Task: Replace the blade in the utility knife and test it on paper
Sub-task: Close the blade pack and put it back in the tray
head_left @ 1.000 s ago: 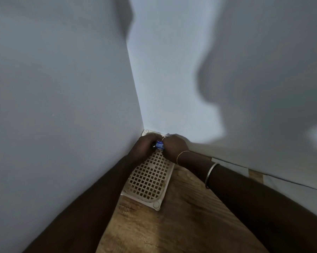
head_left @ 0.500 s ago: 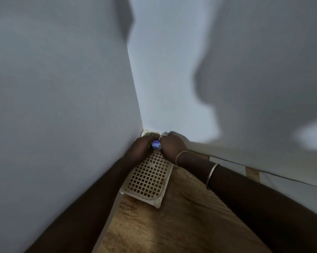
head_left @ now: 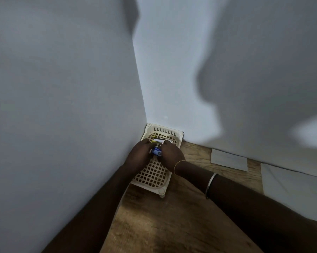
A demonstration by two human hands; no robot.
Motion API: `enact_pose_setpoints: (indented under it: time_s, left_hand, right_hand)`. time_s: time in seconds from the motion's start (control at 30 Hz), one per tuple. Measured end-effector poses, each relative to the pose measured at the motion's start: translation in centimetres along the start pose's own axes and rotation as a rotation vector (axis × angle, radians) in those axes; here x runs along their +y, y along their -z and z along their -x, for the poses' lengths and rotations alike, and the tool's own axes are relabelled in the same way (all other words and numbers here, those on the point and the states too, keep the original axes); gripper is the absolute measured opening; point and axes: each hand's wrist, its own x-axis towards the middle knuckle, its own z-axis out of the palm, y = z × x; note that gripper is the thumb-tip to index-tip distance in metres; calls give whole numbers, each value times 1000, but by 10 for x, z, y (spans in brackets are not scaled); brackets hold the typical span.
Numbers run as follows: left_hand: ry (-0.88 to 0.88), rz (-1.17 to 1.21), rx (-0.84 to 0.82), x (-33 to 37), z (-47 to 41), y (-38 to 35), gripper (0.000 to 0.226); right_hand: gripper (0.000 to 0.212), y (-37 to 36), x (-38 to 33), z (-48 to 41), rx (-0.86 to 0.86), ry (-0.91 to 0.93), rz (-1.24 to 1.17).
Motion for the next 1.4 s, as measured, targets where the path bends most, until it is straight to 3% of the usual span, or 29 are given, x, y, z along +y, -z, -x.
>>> enact_pose_setpoints:
  time_s: [0.7, 0.97, 1.23, 1.4]
  left_hand:
    - [64, -9, 3, -5, 27, -13, 30]
    - [80, -1, 1, -6, 27, -14, 34]
    - [116, 3, -51, -2, 33, -12, 51]
    - [109, 10, -30, 1, 44, -13, 50]
  right_hand:
    - [22, -14, -11, 11, -26, 0, -6]
    - [31, -9, -12, 9, -59, -33, -39]
    - [36, -5, -11, 15, -59, -1, 51]
    - [48, -1, -5, 24, -4, 60, 153]
